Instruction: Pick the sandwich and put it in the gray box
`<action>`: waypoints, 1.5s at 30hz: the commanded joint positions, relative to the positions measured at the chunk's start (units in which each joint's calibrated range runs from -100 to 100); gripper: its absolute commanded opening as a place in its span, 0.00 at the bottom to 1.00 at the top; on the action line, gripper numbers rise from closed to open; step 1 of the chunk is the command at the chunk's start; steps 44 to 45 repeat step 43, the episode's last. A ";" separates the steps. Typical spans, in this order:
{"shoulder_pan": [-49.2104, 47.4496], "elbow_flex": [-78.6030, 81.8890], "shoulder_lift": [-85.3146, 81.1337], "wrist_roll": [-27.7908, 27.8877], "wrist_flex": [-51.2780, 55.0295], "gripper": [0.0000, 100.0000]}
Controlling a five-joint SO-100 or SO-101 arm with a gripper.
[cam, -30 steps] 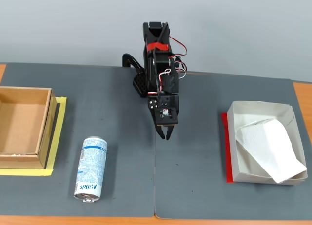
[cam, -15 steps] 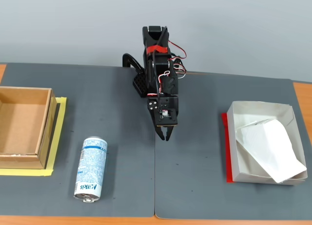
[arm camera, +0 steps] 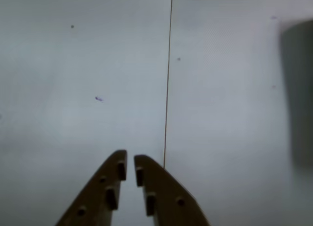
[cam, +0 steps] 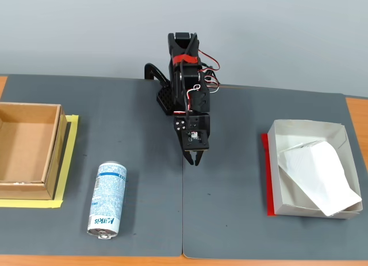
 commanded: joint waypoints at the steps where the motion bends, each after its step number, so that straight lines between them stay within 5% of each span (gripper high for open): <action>1: 0.38 0.54 -1.87 0.16 0.30 0.02; 45: 0.60 0.54 -2.38 -0.04 2.30 0.02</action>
